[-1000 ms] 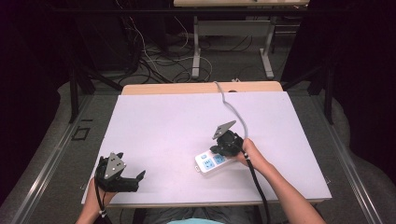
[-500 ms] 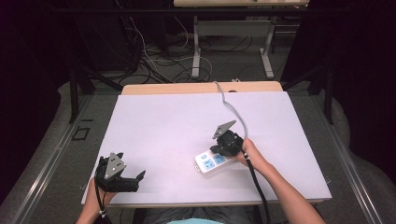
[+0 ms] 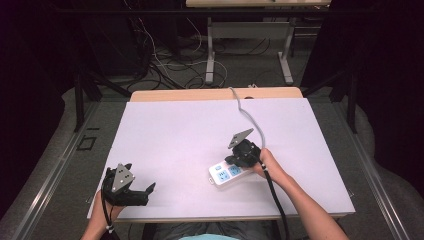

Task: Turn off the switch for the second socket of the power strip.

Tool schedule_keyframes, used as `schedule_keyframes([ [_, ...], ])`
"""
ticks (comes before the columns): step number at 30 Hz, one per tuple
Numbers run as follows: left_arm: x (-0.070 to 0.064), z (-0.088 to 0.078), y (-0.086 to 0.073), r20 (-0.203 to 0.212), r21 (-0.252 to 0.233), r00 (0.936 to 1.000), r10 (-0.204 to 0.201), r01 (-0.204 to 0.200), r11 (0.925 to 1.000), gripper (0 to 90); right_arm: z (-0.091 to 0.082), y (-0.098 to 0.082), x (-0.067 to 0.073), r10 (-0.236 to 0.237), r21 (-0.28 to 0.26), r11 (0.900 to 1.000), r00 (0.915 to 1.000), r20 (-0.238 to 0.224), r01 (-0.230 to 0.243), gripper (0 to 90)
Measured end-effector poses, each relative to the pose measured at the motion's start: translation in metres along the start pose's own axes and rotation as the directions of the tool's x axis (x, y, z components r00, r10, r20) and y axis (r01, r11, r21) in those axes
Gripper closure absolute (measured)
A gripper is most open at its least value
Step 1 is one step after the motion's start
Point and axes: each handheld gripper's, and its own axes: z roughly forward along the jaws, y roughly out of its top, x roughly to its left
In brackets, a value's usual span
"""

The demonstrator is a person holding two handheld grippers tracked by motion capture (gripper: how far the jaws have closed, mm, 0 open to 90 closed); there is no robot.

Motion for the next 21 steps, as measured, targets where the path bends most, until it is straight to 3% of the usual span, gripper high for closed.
schedule_keyframes([
  [21, -0.0001, 0.0000, 0.0003, 0.003, 0.006, 1.0000, 0.001, -0.001, 1.0000, 0.2, 0.0000, 0.0001, 0.0015, -0.012, -0.006, 1.000, 0.9998, 0.012, 0.013, 90.0],
])
